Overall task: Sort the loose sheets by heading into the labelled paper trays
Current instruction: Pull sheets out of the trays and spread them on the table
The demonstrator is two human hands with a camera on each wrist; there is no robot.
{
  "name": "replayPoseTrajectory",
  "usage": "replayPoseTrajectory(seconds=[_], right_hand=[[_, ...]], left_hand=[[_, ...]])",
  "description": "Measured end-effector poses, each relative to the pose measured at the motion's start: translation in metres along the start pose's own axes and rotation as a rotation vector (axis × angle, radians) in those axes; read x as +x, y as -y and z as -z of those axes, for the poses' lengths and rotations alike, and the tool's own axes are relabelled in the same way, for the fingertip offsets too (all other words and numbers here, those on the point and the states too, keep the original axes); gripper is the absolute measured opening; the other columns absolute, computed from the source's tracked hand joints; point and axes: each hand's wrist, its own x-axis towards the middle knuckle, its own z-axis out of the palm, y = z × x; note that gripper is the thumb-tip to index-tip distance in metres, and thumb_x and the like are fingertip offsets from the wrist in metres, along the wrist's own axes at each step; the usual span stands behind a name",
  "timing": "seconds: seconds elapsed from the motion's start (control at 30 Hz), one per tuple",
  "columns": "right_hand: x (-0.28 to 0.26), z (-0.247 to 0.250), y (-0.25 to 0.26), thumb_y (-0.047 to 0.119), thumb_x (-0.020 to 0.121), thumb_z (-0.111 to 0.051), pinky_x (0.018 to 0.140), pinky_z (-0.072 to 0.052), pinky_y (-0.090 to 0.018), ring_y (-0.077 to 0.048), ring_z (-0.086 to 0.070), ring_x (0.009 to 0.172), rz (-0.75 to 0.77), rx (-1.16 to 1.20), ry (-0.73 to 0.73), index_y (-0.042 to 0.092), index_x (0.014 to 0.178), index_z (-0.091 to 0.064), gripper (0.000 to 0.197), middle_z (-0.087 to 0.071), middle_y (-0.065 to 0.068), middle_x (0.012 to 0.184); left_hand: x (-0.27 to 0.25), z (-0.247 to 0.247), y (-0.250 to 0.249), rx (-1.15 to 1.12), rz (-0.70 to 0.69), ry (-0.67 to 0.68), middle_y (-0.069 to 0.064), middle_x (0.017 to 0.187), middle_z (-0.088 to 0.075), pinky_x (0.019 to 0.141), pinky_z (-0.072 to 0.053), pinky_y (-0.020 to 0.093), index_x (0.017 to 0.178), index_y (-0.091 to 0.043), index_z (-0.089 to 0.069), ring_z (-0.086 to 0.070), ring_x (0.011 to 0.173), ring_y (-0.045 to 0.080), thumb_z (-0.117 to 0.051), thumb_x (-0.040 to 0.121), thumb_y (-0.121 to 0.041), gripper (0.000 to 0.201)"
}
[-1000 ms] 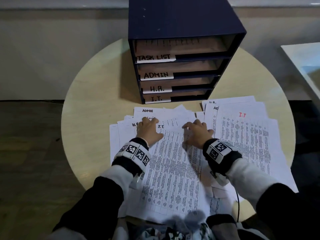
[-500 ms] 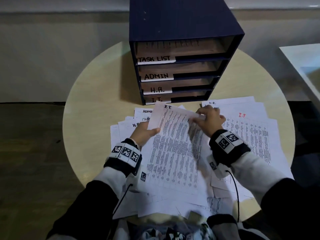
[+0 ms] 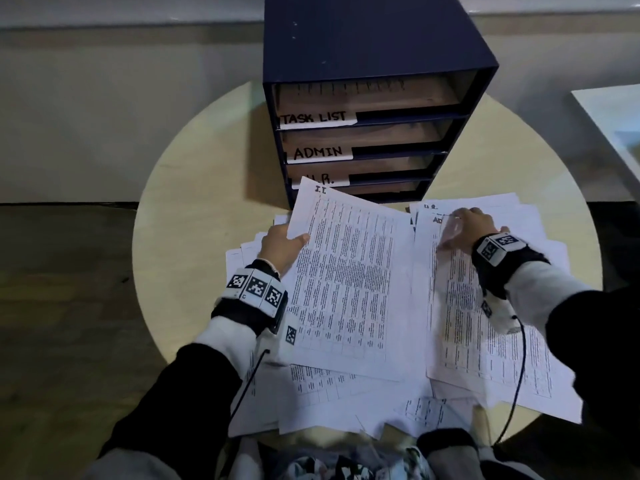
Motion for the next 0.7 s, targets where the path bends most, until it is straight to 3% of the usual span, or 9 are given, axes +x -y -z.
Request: replayPoseTrajectory(seconds=[0.2,0.37,0.5,0.63,0.7], right_hand=[[-0.005,-0.012,-0.005,0.018,0.073,-0.073,0.101,-0.027,-0.044,-0.027,-0.044,0.121,0.087,0.025,-0.166,0.018,0.121,-0.051,0.052,-0.043,-0.007,0.130],[-0.014,-0.018,-0.015,0.018,0.084,-0.062,0.101,-0.029,-0.046,-0.027,-0.045,0.122,0.164,0.029,-0.201,0.017,0.123,-0.053,0.040,-0.050,-0.008,0.132],[-0.016,-0.021,-0.016,0.014,0.084,-0.061,0.099,-0.028,-0.045,-0.026,-0.044,0.120,0.194,0.005,-0.207,0.014,0.104,-0.059,0.020,-0.051,-0.006,0.126],[-0.017,-0.024,-0.012,0.012,0.088,-0.051,0.095,-0.030,-0.043,-0.029,-0.047,0.116,0.180,0.054,-0.236,0.010,0.110,-0.061,0.024,-0.056,-0.010,0.118],[-0.018,-0.024,-0.011,0.007,0.087,-0.049,0.094,-0.029,-0.040,-0.030,-0.047,0.115,0.180,0.058,-0.233,0.006,0.105,-0.064,0.023,-0.057,-0.013,0.115]], left_hand=[[0.000,0.001,-0.006,0.032,-0.084,-0.145,0.010,0.119,-0.065,0.095,-0.047,0.035,0.120,-0.009,-0.061,-0.060,0.107,0.028,-0.056,0.092,-0.022,0.032],[-0.002,-0.003,-0.007,0.026,-0.114,-0.128,0.009,0.119,-0.065,0.096,-0.046,0.035,0.119,-0.007,-0.061,-0.060,0.109,0.027,-0.055,0.092,-0.024,0.032],[-0.003,-0.003,-0.004,0.034,-0.107,-0.109,0.007,0.121,-0.064,0.098,-0.045,0.035,0.121,-0.009,-0.060,-0.059,0.110,0.026,-0.055,0.093,-0.025,0.033],[-0.006,0.002,-0.002,0.023,-0.113,-0.087,0.006,0.122,-0.063,0.098,-0.044,0.034,0.124,-0.010,-0.059,-0.059,0.110,0.025,-0.054,0.093,-0.024,0.034],[-0.007,0.004,-0.001,0.002,-0.109,-0.078,0.007,0.123,-0.063,0.100,-0.044,0.035,0.124,-0.009,-0.058,-0.058,0.112,0.026,-0.054,0.093,-0.022,0.034]])
